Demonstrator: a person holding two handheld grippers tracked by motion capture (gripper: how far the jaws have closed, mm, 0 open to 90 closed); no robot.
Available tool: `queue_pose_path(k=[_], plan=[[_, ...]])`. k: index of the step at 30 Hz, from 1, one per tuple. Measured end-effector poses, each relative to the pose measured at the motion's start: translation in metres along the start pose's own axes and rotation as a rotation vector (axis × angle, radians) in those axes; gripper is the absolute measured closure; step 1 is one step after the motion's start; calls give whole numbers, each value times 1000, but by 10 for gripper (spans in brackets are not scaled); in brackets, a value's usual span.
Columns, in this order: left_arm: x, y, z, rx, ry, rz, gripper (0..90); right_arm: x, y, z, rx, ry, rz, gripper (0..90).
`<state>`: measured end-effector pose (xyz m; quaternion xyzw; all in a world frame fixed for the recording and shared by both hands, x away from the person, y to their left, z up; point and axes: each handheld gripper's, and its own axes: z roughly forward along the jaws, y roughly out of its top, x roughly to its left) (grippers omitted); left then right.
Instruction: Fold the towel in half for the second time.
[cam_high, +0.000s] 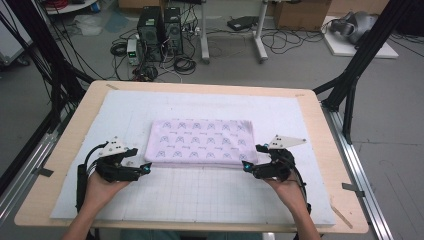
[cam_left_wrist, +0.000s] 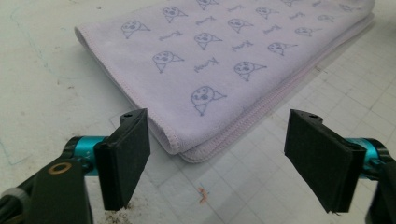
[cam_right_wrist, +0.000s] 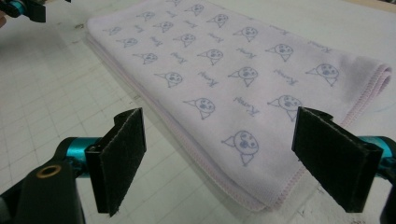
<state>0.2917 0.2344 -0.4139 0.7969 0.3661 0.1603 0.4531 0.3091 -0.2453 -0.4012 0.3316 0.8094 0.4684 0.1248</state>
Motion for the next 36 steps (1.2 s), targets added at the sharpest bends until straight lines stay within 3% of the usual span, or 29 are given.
queue_pose_path(k=[6,13,15,26,36], plan=[[-2,-1,-4,3,2,14,167,3,-5,-10,-8,-12,-10,124],[-6,-1,-10,0,-9,-3,117,7,-11,-22,-33,-18,-13,120],[-7,-1,-12,0,2,12,114,8,-13,-25,-32,-20,-9,120],[-6,-8,-23,-8,9,-8,105,10,-25,-37,-39,-35,-2,120],[-12,-11,-29,-5,5,2,105,11,-39,-51,-37,-56,8,120]])
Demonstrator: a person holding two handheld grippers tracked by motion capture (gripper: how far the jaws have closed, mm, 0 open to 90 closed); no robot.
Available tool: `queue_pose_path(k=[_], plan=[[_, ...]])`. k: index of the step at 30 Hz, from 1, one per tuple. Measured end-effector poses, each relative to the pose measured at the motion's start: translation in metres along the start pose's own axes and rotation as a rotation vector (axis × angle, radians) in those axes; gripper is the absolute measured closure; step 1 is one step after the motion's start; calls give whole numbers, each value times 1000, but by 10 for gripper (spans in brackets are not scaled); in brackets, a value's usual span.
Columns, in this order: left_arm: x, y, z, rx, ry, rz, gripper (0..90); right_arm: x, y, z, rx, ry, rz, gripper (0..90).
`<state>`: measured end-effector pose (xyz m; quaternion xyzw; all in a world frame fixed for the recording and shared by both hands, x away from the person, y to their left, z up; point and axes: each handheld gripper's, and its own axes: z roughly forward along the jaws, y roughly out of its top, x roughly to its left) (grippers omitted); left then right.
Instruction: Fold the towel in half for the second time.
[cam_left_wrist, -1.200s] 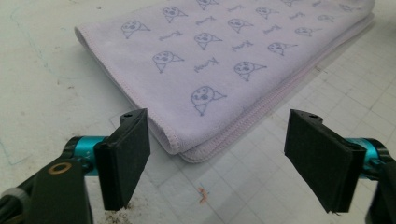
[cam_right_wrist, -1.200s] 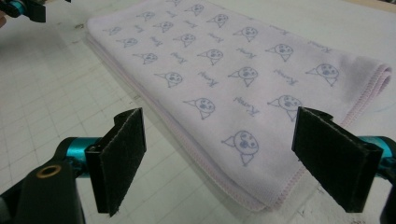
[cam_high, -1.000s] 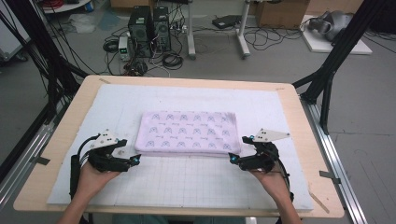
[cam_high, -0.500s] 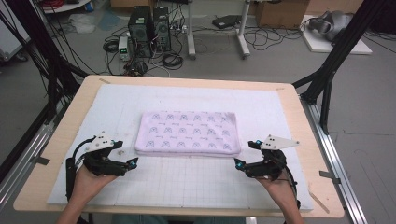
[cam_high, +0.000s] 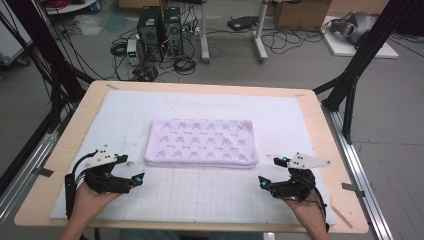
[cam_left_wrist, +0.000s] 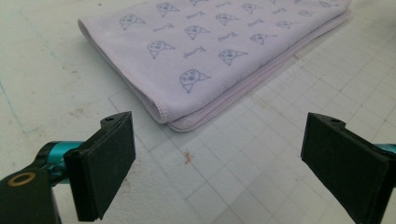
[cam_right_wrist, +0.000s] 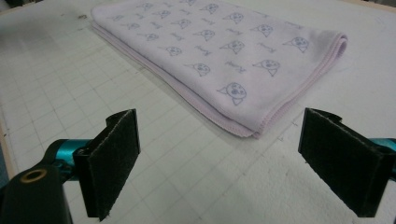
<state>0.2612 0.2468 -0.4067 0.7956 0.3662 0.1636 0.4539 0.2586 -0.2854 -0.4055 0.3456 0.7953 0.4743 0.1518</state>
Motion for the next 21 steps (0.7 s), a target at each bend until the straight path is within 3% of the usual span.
queue_pose_path(k=[10,21], plan=[[-4,-7,-7,-9,3,-2,105,1,-9,-12,-28,-14,18,120],[-3,-12,-11,-15,12,-8,105,1,-24,-14,-14,-20,36,120]])
